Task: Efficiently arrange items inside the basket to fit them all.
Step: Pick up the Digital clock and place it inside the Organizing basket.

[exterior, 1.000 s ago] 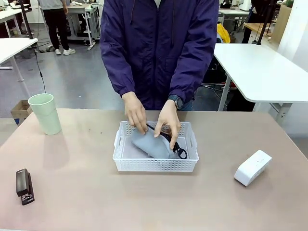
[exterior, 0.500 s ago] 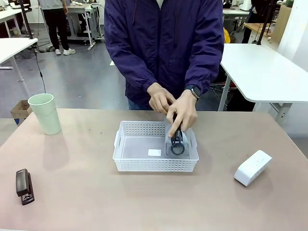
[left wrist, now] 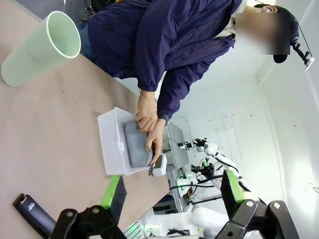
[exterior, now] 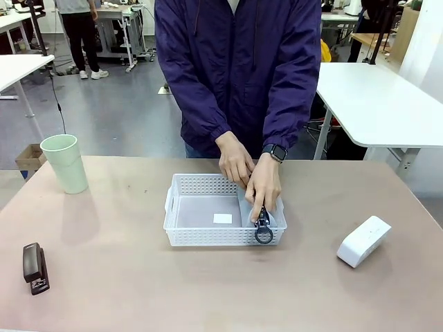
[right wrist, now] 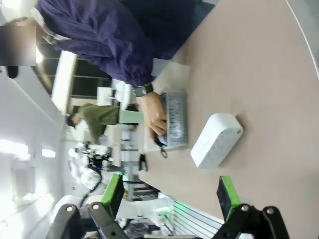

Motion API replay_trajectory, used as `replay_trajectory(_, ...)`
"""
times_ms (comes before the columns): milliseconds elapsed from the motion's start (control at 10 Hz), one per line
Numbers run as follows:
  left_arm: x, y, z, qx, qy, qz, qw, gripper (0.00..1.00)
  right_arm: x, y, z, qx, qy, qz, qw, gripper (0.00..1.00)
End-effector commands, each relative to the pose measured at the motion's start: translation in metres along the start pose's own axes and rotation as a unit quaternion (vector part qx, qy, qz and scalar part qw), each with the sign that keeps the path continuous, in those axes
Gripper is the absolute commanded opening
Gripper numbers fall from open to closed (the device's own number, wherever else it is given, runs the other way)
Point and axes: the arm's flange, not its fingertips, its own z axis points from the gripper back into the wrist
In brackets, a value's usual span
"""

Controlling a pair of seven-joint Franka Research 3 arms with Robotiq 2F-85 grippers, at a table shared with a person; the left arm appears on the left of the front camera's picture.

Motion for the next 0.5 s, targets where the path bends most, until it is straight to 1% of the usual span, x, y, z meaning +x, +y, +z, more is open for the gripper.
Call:
replay_trajectory(0, 0.001, 0.000, 0.001, -0.006, 0.001, -0.010, 1.000, 1.00, -0.008, 0.057, -0.046, -0.125, 0.059, 0.033, 0.990, 1.00)
replay_trajectory(100, 0.001, 0.000, 0.001, -0.006, 0.001, -0.010, 1.000, 1.00, -0.009, 0.081, -0.076, -0.176, 0.095, 0.056, 0.978, 1.00)
replay_trajectory(200, 0.001, 0.000, 0.001, -0.006, 0.001, -0.010, 1.000, 1.00, -0.014, 0.100, -0.108, -0.236, 0.124, 0.077, 0.961, 1.00)
replay_trajectory(300, 0.001, 0.000, 0.001, -0.006, 0.001, -0.010, 1.000, 1.00, -0.022, 0.116, -0.142, -0.298, 0.151, 0.100, 0.937, 1.00)
replay_trajectory(400, 0.001, 0.000, 0.001, -0.006, 0.001, -0.010, 1.000, 1.00, -0.036, 0.131, -0.179, -0.372, 0.179, 0.125, 0.902, 1.00)
